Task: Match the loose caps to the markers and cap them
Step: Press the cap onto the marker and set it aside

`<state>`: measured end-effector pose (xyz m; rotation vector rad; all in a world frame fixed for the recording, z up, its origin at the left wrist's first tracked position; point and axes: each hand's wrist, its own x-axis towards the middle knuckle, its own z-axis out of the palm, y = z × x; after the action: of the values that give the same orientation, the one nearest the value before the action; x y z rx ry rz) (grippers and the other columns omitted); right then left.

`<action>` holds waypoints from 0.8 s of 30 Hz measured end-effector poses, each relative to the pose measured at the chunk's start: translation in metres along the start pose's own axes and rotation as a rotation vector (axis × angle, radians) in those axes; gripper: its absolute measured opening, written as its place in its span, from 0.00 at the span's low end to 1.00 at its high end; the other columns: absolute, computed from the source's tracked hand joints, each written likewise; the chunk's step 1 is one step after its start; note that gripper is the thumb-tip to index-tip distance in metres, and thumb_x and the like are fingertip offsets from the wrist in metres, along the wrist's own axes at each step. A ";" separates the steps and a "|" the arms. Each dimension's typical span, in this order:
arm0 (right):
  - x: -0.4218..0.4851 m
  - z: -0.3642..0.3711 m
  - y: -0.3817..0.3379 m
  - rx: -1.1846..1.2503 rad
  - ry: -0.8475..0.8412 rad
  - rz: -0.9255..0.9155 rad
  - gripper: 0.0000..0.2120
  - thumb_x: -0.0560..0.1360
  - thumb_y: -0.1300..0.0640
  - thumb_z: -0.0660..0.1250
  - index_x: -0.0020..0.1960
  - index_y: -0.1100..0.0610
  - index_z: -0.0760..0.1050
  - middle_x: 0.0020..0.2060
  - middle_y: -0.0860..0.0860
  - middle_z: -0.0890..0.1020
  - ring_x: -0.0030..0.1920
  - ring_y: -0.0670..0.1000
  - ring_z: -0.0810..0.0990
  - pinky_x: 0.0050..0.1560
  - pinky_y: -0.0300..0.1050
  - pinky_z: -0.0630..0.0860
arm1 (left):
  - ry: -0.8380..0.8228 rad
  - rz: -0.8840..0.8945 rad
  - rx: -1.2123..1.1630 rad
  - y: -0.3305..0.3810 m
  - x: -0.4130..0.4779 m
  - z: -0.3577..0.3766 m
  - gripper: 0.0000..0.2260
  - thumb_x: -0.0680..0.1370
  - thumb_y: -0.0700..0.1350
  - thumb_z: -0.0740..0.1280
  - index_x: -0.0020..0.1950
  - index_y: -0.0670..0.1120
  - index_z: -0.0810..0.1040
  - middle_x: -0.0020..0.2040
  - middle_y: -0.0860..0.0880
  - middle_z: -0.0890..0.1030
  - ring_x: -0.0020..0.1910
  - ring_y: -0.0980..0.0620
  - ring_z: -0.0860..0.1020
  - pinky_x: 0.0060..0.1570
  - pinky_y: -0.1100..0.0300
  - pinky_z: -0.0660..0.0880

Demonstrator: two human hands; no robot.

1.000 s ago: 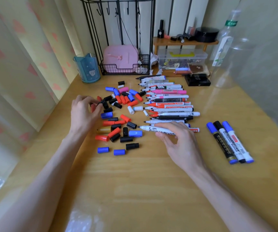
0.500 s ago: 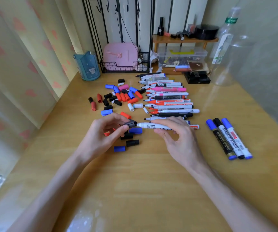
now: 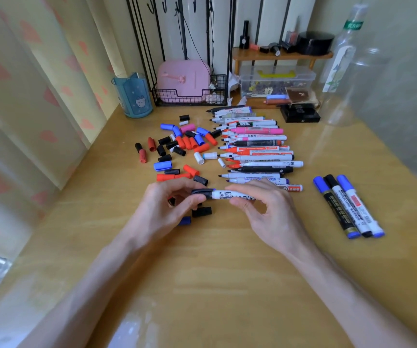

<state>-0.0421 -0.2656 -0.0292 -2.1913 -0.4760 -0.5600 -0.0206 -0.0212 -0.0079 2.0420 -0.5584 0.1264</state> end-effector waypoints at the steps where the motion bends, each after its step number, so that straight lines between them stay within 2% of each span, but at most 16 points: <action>1: 0.002 0.000 0.001 0.001 -0.010 0.000 0.10 0.79 0.54 0.73 0.59 0.53 0.85 0.49 0.44 0.85 0.51 0.50 0.81 0.55 0.47 0.76 | -0.007 0.004 0.037 -0.002 0.002 -0.002 0.06 0.80 0.48 0.74 0.55 0.48 0.86 0.42 0.51 0.86 0.40 0.52 0.81 0.42 0.63 0.75; 4: 0.003 0.002 0.002 -0.048 0.035 0.013 0.09 0.78 0.58 0.74 0.59 0.54 0.85 0.49 0.45 0.85 0.51 0.53 0.80 0.56 0.47 0.75 | -0.011 0.022 0.233 -0.007 0.005 -0.014 0.06 0.79 0.54 0.71 0.53 0.55 0.83 0.46 0.58 0.84 0.43 0.55 0.79 0.43 0.61 0.72; 7: 0.001 -0.001 0.005 -0.075 0.082 0.046 0.09 0.79 0.59 0.74 0.58 0.54 0.85 0.50 0.45 0.86 0.52 0.52 0.81 0.57 0.46 0.75 | -0.031 0.001 0.280 -0.014 -0.001 -0.030 0.04 0.79 0.51 0.74 0.53 0.57 0.83 0.53 0.64 0.82 0.53 0.56 0.80 0.51 0.59 0.76; 10: 0.001 -0.002 0.006 -0.075 0.098 0.058 0.09 0.79 0.60 0.74 0.59 0.54 0.85 0.51 0.43 0.85 0.53 0.50 0.81 0.58 0.45 0.75 | -0.124 0.011 0.333 -0.023 -0.009 -0.038 0.08 0.77 0.48 0.76 0.55 0.56 0.84 0.54 0.63 0.82 0.59 0.55 0.78 0.58 0.58 0.77; 13: 0.001 0.000 0.004 -0.077 0.093 0.059 0.09 0.79 0.59 0.74 0.58 0.54 0.85 0.51 0.43 0.85 0.53 0.50 0.81 0.57 0.45 0.75 | -0.117 0.044 0.356 -0.025 -0.009 -0.042 0.08 0.77 0.49 0.75 0.55 0.56 0.84 0.55 0.60 0.82 0.61 0.53 0.76 0.59 0.60 0.75; 15: 0.001 0.001 0.003 -0.077 0.090 0.065 0.09 0.79 0.59 0.74 0.59 0.54 0.85 0.51 0.44 0.85 0.53 0.50 0.81 0.58 0.46 0.75 | -0.065 0.043 0.332 -0.024 -0.007 -0.042 0.06 0.78 0.47 0.74 0.55 0.56 0.84 0.54 0.60 0.83 0.60 0.55 0.76 0.58 0.65 0.72; 18: 0.001 0.001 0.003 -0.080 0.089 0.070 0.09 0.79 0.59 0.74 0.59 0.53 0.85 0.52 0.43 0.86 0.54 0.51 0.81 0.58 0.46 0.75 | 0.078 0.019 0.367 -0.029 0.001 -0.041 0.06 0.80 0.44 0.72 0.53 0.54 0.84 0.51 0.61 0.83 0.54 0.59 0.77 0.51 0.70 0.68; 22: 0.002 0.002 0.004 -0.088 0.080 0.078 0.09 0.79 0.58 0.74 0.59 0.53 0.85 0.52 0.44 0.86 0.54 0.51 0.81 0.58 0.46 0.75 | 0.261 -0.065 0.489 -0.049 0.031 -0.044 0.06 0.80 0.42 0.71 0.55 0.51 0.84 0.49 0.56 0.83 0.50 0.52 0.78 0.49 0.54 0.75; 24: 0.002 0.002 0.004 -0.087 0.080 0.085 0.09 0.79 0.58 0.74 0.59 0.53 0.85 0.52 0.44 0.86 0.54 0.51 0.81 0.58 0.46 0.75 | 0.325 -0.127 0.502 -0.057 0.051 -0.047 0.07 0.80 0.42 0.70 0.55 0.50 0.84 0.48 0.55 0.83 0.49 0.49 0.80 0.49 0.50 0.78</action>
<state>-0.0381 -0.2663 -0.0318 -2.2507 -0.3194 -0.6301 0.0560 0.0251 -0.0137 2.4653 -0.2000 0.5588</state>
